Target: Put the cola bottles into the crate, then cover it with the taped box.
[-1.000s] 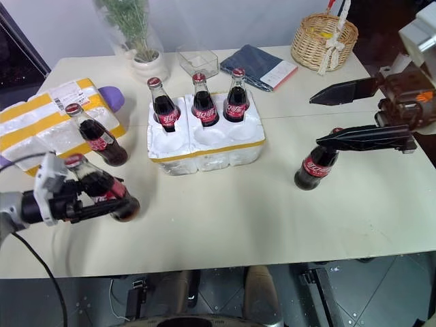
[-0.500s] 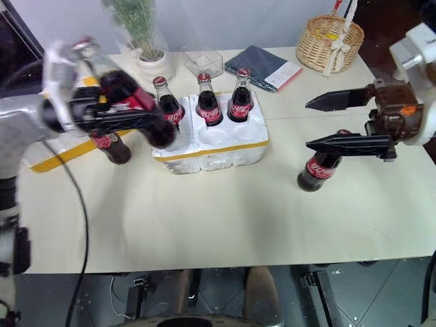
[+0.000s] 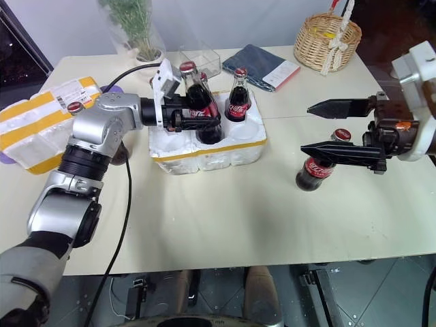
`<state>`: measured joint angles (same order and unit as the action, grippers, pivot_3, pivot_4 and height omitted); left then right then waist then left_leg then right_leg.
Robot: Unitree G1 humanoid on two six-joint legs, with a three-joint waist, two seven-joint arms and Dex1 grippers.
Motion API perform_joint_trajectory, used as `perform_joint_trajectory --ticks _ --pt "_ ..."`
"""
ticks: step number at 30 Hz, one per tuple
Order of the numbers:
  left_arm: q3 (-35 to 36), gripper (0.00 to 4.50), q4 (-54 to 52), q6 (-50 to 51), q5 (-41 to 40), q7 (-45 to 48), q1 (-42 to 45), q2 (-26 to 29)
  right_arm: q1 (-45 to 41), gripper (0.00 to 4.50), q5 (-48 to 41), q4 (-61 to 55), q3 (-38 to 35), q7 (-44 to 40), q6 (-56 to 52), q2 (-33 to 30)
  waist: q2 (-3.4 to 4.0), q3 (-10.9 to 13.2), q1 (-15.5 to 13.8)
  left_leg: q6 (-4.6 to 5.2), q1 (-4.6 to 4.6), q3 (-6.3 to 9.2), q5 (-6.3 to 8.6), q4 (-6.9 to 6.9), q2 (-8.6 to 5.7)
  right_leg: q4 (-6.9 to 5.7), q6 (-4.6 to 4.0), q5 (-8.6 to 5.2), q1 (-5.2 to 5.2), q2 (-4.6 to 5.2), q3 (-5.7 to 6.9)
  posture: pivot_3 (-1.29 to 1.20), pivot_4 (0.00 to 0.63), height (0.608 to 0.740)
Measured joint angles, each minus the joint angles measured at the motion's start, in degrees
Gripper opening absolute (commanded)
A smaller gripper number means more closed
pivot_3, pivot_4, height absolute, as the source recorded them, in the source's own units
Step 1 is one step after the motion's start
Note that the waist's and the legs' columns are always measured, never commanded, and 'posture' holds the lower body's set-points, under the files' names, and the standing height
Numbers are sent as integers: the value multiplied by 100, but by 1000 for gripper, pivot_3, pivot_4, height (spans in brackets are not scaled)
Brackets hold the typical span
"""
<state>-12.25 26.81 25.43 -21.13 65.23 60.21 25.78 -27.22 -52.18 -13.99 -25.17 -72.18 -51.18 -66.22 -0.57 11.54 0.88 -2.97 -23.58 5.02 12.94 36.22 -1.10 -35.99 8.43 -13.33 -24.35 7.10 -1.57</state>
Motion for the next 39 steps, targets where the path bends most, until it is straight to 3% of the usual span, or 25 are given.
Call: perform_joint_trajectory --ticks 1,3,5,12,15,20,24,30,35,39 --pt "-31 2828 -7 -47 69 54 -27 -1 17 4500 -18 -16 -28 47 -14 8 0 0 -6 0 0 0 0 0 0 0 0 0 0 0 0 0 150 737" --pt "-57 3885 -23 -124 207 119 -168 -45 56 4500 -58 -52 -51 152 -18 19 0 0 -8 0 0 1 0 0 0 -1 0 0 0 0 0 0 150 737" --pt "-80 4462 -55 -148 302 166 -267 -130 94 4500 -69 -51 -46 227 -11 57 0 0 -13 0 0 1 0 1 0 -1 0 0 0 0 0 0 150 737" --pt "-80 4462 -472 -157 444 202 -379 -106 -84 4500 -71 4 248 372 116 192 0 0 -6 0 0 2 0 2 0 -2 0 0 0 0 0 0 150 737" --pt "311 4462 -1462 421 54 267 -769 422 -175 4500 -39 92 446 389 163 272 1 0 55 0 5 3 0 -4 2 -6 0 -1 -1 -1 0 0 150 737" --pt "1746 4462 -3560 1758 -1004 149 -1989 1796 -259 4500 25 195 622 360 306 348 2 -1 146 1 5 6 1 -6 5 -6 1 -2 -2 -2 0 0 150 737" --pt "3301 4462 -5132 2663 -1474 -221 -4043 2577 -185 4500 80 274 679 268 416 395 3 -2 146 3 8 6 2 -7 5 -7 -1 -3 0 -3 -1 0 150 737" --pt "4707 4462 -6055 3311 -1519 -1701 -5238 2155 -234 4500 187 407 744 87 540 396 -1 -3 -40 2 19 6 2 7 4 -2 -2 -3 27 -3 0 0 150 737" --pt "4503 4462 -5375 2977 -639 -3092 -5302 1767 -483 4500 261 622 900 -11 547 395 -4 -5 -15 2 21 5 2 3 4 -1 -2 -2 27 -3 0 0 150 737" --pt "3964 4462 -4927 2567 -295 -3450 -5157 1593 -705 4500 346 761 1031 -35 546 398 -4 -5 -24 2 20 5 2 3 4 0 -2 -2 26 -3 0 0 150 737"
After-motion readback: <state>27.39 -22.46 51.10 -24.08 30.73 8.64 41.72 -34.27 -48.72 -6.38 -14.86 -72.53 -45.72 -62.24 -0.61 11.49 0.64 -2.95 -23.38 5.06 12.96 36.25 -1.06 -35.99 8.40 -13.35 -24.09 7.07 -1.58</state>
